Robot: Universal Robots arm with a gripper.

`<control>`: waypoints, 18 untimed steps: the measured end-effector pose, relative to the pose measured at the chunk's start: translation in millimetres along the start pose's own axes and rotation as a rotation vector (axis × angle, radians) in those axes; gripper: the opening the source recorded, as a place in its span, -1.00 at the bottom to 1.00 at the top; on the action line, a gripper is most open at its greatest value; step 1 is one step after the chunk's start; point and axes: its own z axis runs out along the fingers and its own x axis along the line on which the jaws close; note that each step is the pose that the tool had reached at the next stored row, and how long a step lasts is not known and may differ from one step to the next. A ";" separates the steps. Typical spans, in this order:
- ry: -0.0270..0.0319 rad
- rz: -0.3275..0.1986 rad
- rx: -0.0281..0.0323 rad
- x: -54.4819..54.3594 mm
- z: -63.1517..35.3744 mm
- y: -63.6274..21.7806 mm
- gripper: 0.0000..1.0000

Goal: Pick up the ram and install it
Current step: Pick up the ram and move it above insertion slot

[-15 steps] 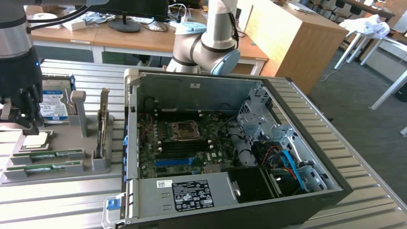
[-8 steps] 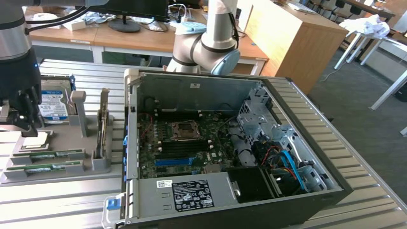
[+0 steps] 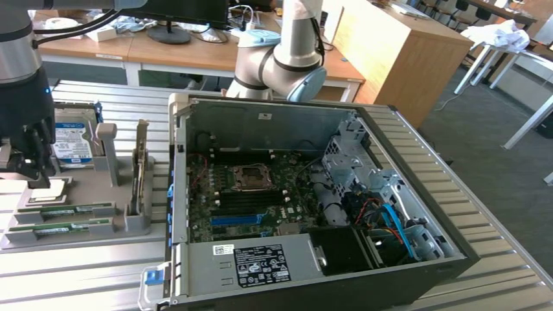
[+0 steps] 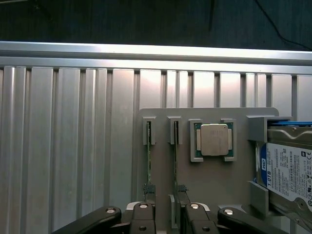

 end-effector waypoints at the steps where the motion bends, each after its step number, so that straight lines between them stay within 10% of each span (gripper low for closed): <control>1: 0.0000 0.000 0.0000 0.0 0.0 0.0 -0.40; 18: 0.0000 0.000 0.0000 5.2 -0.1 0.1 -0.40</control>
